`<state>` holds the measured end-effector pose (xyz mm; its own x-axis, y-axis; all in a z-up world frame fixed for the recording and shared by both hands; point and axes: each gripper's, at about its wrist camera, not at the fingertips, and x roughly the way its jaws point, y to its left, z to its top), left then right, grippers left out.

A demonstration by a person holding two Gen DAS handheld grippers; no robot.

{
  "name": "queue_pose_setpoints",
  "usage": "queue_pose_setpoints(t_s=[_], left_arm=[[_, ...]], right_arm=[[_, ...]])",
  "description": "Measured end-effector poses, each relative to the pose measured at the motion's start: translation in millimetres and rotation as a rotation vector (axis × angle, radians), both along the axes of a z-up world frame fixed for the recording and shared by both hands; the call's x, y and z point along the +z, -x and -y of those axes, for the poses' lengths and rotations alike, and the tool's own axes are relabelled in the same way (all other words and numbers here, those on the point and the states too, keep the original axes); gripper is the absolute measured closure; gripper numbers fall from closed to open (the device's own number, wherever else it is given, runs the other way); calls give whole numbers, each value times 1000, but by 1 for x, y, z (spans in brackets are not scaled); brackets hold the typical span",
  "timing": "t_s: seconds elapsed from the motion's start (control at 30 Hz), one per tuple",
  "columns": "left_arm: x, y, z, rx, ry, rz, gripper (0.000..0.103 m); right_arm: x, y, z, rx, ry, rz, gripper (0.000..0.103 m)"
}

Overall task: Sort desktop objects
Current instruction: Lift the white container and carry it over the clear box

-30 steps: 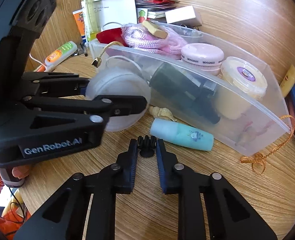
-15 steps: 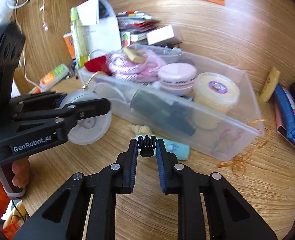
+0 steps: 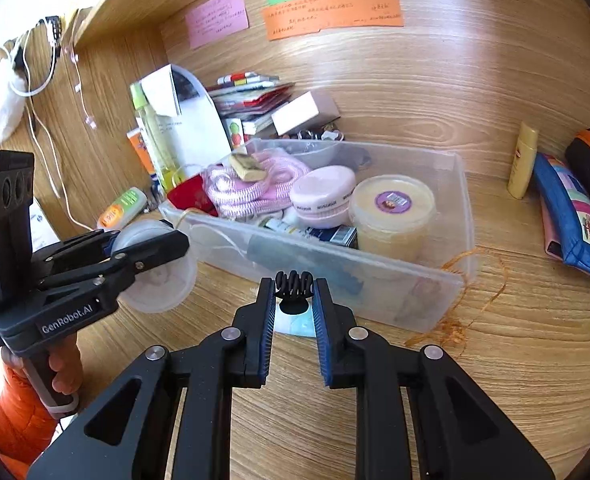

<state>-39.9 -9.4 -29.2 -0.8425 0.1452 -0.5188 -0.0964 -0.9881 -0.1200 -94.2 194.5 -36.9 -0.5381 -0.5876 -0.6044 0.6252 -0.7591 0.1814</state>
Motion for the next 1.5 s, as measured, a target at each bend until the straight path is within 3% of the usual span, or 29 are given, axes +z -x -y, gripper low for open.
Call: queue_pose_setpoints(t_s=[0.43, 0.57, 0.87, 1.2, 1.5], left_arm=[[48, 18, 7, -2, -18, -75, 74], [51, 31, 3, -15, -24, -80, 74], [26, 68, -11, -22, 18, -24, 74], [22, 75, -13, -25, 8, -32, 74], [7, 90, -17, -19, 20, 35, 74]], right_arm=[[55, 10, -15, -53, 18, -144, 86], [51, 25, -19, -85, 2, -133, 86], [30, 50, -38, -161, 34, -48, 86], [13, 57, -25, -186, -56, -27, 86], [6, 61, -22, -195, -95, -8, 86]])
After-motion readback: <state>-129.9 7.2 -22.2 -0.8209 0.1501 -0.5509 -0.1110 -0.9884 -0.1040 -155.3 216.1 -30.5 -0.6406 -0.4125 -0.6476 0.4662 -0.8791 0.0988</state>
